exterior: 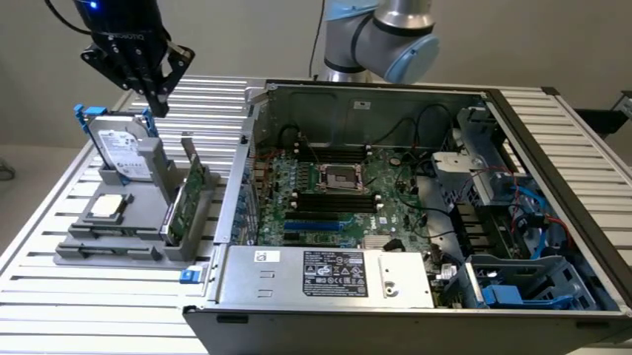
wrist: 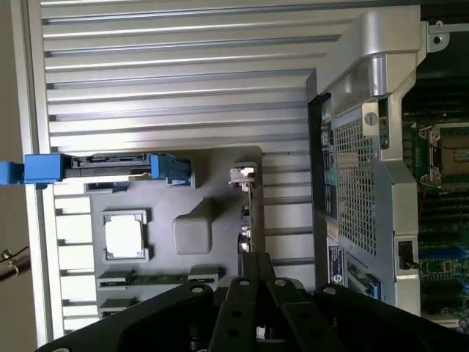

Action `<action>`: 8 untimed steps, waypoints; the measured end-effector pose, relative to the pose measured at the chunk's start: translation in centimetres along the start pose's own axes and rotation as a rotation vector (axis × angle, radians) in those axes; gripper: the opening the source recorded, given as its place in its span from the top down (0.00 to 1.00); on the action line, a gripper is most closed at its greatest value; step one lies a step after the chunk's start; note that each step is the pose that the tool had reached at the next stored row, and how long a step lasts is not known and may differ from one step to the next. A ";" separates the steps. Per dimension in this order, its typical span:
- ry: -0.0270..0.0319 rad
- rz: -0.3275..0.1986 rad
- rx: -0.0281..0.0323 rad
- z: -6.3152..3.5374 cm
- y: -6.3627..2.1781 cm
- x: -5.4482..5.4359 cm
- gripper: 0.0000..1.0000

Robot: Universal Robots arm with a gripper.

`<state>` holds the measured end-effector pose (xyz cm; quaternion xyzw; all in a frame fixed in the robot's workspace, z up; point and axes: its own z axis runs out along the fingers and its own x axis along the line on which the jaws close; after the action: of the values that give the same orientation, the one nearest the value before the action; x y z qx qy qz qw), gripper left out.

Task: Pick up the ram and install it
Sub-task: 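Reach for the ram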

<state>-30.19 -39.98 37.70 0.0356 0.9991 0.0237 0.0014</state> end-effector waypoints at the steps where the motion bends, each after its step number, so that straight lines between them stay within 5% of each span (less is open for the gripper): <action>1: 0.0001 0.000 0.0000 0.06 -0.11 0.5 0.89; 8: 0.0000 0.000 0.0000 0.39 -1.42 3.4 0.89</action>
<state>-33.69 -41.14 37.23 0.0356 0.9991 0.0237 0.0015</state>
